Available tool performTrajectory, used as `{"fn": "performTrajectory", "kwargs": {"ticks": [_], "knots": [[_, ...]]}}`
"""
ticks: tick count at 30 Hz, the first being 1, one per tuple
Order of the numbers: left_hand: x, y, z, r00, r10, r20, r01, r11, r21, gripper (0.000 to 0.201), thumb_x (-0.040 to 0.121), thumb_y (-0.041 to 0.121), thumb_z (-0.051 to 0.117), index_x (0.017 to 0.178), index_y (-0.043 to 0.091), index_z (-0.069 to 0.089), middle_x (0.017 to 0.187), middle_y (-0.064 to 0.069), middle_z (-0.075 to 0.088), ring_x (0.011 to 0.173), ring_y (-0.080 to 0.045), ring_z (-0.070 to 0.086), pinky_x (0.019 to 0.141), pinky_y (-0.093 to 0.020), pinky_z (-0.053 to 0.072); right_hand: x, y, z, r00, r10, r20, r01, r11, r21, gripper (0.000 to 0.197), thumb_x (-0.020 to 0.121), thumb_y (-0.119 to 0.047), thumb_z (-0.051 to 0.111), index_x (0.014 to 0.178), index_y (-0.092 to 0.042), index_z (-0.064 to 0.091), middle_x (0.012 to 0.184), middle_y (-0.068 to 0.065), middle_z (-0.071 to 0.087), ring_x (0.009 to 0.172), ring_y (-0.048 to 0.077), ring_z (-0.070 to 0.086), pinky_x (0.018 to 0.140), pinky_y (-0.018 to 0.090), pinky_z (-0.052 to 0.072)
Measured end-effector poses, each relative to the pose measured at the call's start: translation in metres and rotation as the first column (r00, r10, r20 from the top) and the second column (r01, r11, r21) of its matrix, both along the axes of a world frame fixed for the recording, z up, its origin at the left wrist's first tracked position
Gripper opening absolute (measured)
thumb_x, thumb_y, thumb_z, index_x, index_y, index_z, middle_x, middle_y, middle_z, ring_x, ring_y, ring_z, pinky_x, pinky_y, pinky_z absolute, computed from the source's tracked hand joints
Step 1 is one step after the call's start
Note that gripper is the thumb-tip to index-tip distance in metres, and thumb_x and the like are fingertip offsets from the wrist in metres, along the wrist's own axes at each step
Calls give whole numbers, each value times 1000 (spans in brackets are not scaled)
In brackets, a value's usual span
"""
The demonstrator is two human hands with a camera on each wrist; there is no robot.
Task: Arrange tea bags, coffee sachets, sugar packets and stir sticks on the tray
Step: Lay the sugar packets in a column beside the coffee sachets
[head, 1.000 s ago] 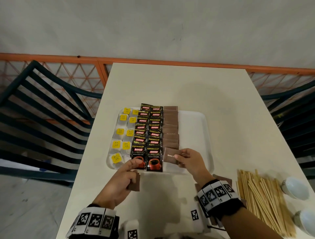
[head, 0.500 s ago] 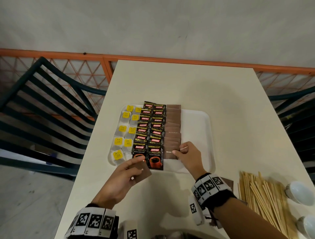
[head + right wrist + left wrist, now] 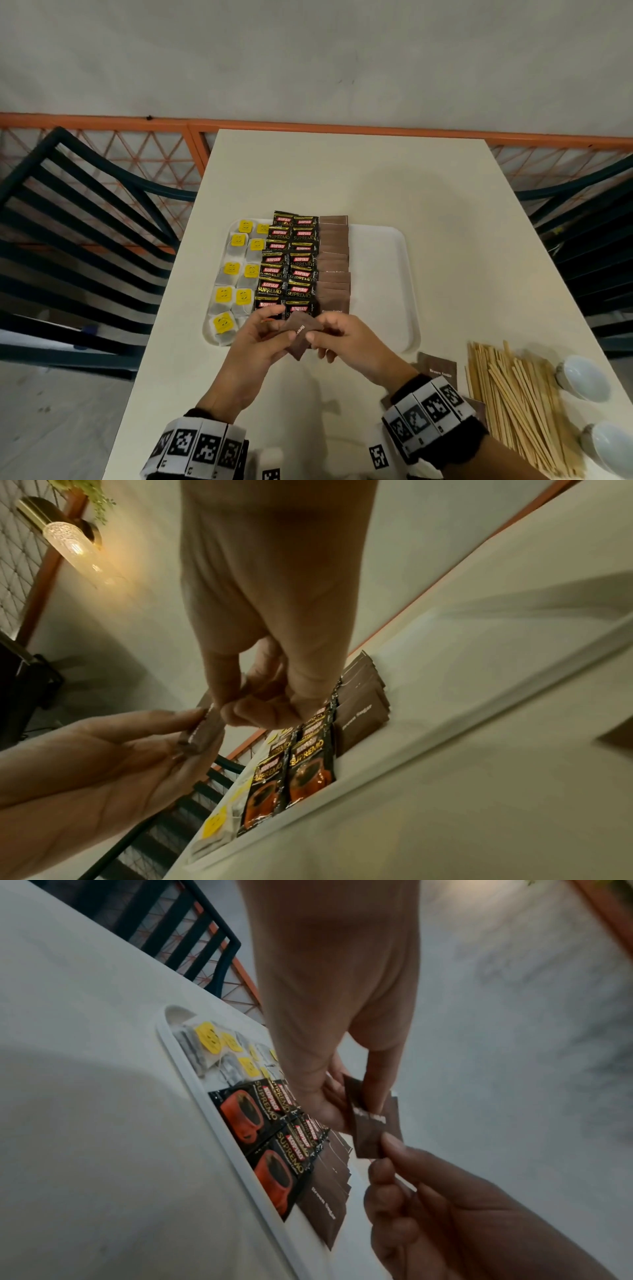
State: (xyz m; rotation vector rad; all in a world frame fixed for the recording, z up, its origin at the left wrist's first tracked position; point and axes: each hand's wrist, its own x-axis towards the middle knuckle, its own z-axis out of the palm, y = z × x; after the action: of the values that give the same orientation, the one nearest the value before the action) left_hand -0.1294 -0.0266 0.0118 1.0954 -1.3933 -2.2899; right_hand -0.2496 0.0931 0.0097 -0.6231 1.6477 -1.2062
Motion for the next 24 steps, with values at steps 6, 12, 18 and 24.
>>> {"fn": "performTrajectory", "kwargs": {"ticks": [6, 12, 18, 24], "knots": [[1, 2, -4, 919, -342, 197, 383, 893, -238, 15, 82, 1, 64, 83, 15, 66, 76, 5, 70, 77, -7, 62, 72, -18, 47, -7, 6, -2, 980, -116, -161, 121, 992, 25, 9, 85, -22, 64, 81, -30, 61, 98, 5, 62, 85, 11, 56, 75, 21, 47], [-7, 11, -9, 880, -387, 275, 457, 848, -267, 8, 87, 14, 62, 91, 11, 68, 81, -5, 70, 66, -6, 62, 62, -16, 49, 1, 15, -11, 999, -32, -40, 34, 997, 63, 11, 87, -21, 61, 96, -17, 56, 86, 0, 63, 74, 11, 63, 63, 17, 51], [-8, 14, -22, 915, -302, 267, 363, 906, -220, 10, 85, 0, 60, 87, 10, 64, 81, -12, 70, 68, -13, 65, 63, -17, 53, -3, 23, -26, 968, -249, 40, 244, 965, 92, 18, 86, -4, 60, 104, -3, 61, 82, 6, 65, 65, 9, 63, 66, 20, 56], [4, 13, -32, 853, -311, 420, 483, 774, -408, 14, 92, 12, 54, 85, 21, 63, 76, 3, 70, 63, -9, 61, 57, -8, 44, -15, 11, -37, 908, -414, -61, 418, 892, 172, 10, 90, -5, 55, 95, -9, 62, 87, 9, 66, 74, 17, 64, 76, 27, 55]]}}
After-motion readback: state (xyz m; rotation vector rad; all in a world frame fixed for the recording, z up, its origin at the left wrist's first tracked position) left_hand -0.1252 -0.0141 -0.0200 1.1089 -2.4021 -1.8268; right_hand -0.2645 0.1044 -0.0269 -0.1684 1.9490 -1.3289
